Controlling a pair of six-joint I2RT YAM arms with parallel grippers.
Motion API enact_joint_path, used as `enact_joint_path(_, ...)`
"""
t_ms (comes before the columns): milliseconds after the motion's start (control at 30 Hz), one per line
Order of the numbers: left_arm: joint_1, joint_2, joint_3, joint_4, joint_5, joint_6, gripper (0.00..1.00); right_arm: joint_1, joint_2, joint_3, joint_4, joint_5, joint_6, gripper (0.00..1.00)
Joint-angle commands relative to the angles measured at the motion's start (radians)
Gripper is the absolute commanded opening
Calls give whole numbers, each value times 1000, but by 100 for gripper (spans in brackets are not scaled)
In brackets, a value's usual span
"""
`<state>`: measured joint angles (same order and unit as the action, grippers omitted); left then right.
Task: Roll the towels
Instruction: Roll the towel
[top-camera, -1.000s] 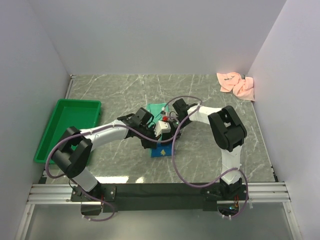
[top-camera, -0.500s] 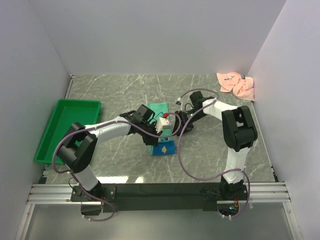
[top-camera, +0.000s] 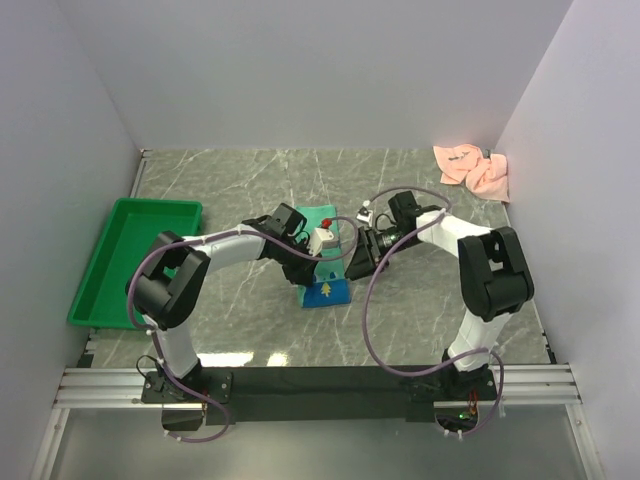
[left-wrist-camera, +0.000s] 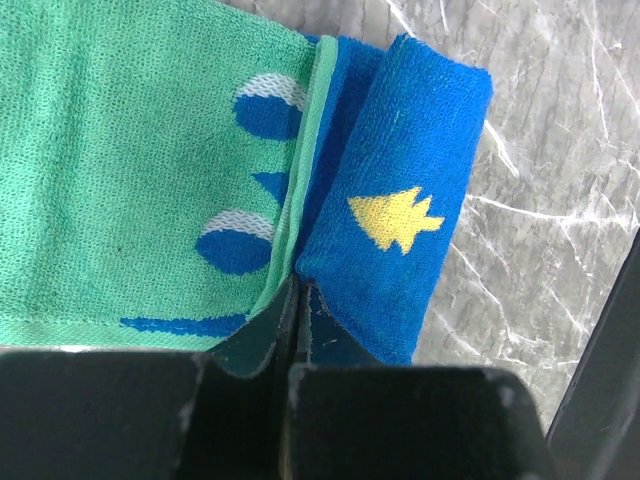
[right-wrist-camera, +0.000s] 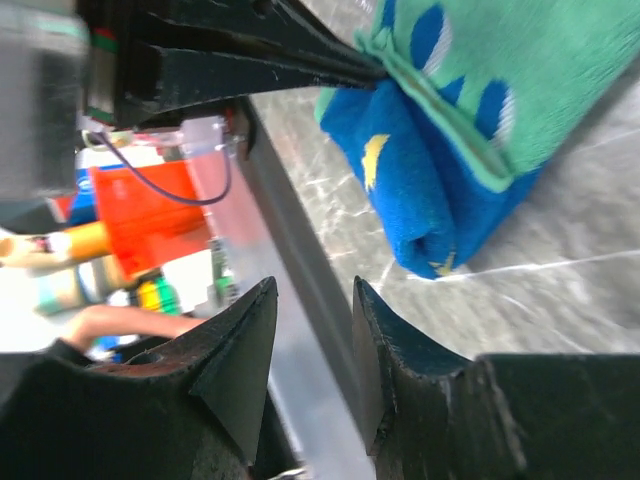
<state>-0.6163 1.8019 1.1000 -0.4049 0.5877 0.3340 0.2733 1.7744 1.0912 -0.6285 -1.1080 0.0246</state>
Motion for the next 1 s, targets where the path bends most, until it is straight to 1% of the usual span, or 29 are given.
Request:
enact_joint_path(0, 4, 8, 29, 11, 27, 0, 4, 29, 19, -16, 108, -72, 112, 43)
enact_joint_path(133, 9, 2, 14, 18, 26, -6, 4, 56, 112, 19, 122, -72, 143, 43)
enact_joint_path(267, 9, -3, 0, 28, 23, -18, 6, 73, 167, 35, 174, -56, 193, 43)
enact_joint_path(433, 15, -16, -22, 28, -23, -9, 14, 76, 240, 33, 159, 54, 179, 41)
enact_joint_path(467, 23, -21, -37, 28, -32, -4, 18, 76, 247, 32, 161, 62, 182, 41)
enact_joint_path(500, 29, -29, -43, 25, -38, 0, 19, 75, 256, 32, 161, 65, 181, 41)
enact_joint_path(533, 45, -39, -55, 14, -49, 17, 25, 75, 272, 35, 156, 77, 179, 41)
enact_joint_path(633, 78, -73, -72, 3, -71, 37, 32, 76, 286, 39, 153, 99, 170, 41)
enact_joint_path(667, 95, -110, -83, -11, -77, 46, 37, 76, 287, 39, 151, 105, 169, 41)
enact_joint_path(733, 101, -163, -98, -21, -88, 77, 40, 75, 290, 42, 153, 109, 170, 40)
enact_joint_path(767, 101, -232, -126, -23, -85, 88, 42, 76, 290, 44, 147, 109, 166, 39)
enact_joint_path(800, 99, -268, -144, -14, -75, 97, 44, 76, 289, 47, 142, 117, 163, 37)
enact_joint_path(833, 96, -304, -163, -5, -71, 105, 54, 76, 287, 52, 139, 117, 163, 37)
enact_joint_path(867, 81, -369, -201, 6, -77, 105, 61, 75, 284, 52, 138, 120, 163, 36)
enact_joint_path(933, 38, -420, -254, 41, -147, 123, 63, 76, 278, 52, 136, 125, 169, 36)
enact_joint_path(967, -27, -462, -274, 63, -187, 128, 63, 78, 275, 52, 136, 123, 169, 36)
